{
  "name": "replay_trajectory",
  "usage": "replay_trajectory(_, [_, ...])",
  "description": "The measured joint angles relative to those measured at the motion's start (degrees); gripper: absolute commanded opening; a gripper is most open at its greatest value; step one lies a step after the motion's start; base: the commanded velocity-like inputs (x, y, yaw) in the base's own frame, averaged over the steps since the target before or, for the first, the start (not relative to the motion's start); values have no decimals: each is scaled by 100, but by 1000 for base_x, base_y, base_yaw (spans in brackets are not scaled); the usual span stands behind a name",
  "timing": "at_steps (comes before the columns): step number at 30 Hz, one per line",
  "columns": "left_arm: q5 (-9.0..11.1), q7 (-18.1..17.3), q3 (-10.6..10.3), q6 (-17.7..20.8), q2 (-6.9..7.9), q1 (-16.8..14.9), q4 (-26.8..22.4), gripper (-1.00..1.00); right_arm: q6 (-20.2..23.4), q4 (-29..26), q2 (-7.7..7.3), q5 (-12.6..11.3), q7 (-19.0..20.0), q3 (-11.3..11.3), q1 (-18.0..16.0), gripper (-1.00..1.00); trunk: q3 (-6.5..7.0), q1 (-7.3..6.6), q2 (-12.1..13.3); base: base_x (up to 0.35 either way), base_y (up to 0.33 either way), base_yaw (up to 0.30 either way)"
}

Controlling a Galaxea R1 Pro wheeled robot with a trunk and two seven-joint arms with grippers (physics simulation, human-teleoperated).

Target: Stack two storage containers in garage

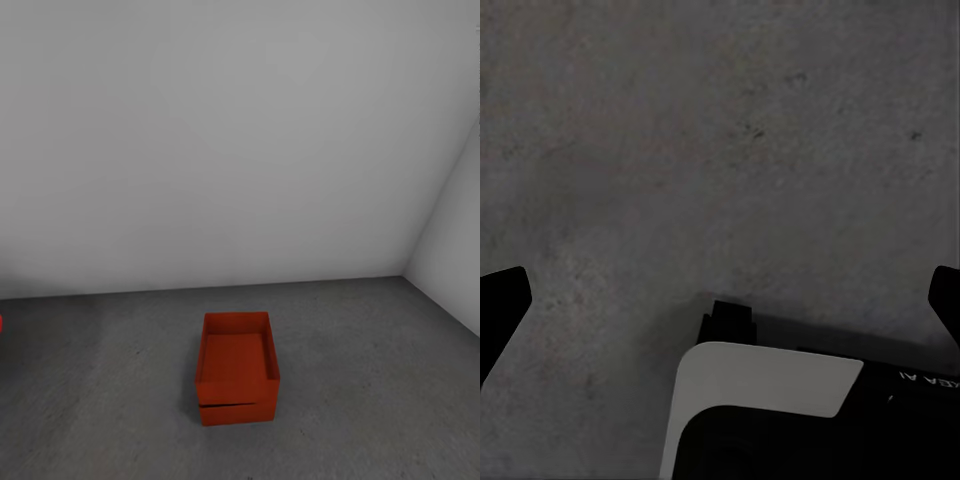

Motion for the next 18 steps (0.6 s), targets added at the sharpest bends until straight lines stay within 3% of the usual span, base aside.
replay_trajectory(18, [0,0,0,0,0,1,0,100,-20,-3,-2,7,0,2,119,100,169,0,0,0,0,0])
